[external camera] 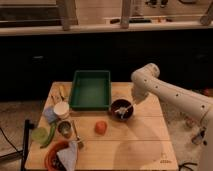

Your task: Wipe purple bowl with brush

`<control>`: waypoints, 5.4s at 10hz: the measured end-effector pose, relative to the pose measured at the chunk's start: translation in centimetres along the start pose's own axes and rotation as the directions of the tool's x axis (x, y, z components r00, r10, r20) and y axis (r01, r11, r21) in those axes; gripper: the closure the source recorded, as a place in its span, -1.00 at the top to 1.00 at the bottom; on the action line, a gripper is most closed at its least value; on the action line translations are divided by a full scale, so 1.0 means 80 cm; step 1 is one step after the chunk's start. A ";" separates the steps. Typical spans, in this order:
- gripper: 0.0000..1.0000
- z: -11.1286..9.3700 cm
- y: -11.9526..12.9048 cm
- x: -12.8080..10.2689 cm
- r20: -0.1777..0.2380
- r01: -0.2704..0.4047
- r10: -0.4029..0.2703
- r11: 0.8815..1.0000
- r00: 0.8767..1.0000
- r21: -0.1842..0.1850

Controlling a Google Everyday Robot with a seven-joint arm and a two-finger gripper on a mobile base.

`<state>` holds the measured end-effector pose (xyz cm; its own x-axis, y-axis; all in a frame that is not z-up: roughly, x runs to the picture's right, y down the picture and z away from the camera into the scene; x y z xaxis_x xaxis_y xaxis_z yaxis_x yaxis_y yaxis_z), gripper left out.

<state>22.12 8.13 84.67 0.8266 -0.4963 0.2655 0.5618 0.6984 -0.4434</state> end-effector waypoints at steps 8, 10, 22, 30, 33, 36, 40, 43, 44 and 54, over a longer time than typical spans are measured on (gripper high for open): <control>-1.00 -0.002 0.001 0.049 -0.080 -0.061 0.063 0.998 0.995 0.030; -1.00 -0.004 -0.032 0.009 -0.073 -0.032 0.037 0.997 0.997 0.064; -1.00 -0.025 0.009 0.000 -0.069 0.042 -0.039 0.998 0.997 0.049; -1.00 -0.029 -0.065 -0.029 -0.112 0.096 -0.083 0.989 0.990 0.116; -1.00 -0.034 -0.042 -0.055 -0.072 0.144 -0.136 0.982 0.988 0.122; -1.00 -0.034 -0.010 -0.054 -0.051 0.145 -0.140 0.984 0.989 0.103; -1.00 -0.031 0.014 -0.004 -0.097 0.069 -0.062 0.995 0.993 0.066; -1.00 -0.033 -0.019 0.015 -0.141 0.047 -0.035 0.995 0.989 0.085; -1.00 -0.033 -0.029 0.013 -0.145 0.052 -0.038 0.994 0.989 0.093; -1.00 -0.037 -0.012 -0.041 -0.071 0.164 -0.157 0.982 0.985 0.096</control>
<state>18.78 7.58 81.67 0.7232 -0.6356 0.2701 0.6903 0.6538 -0.3099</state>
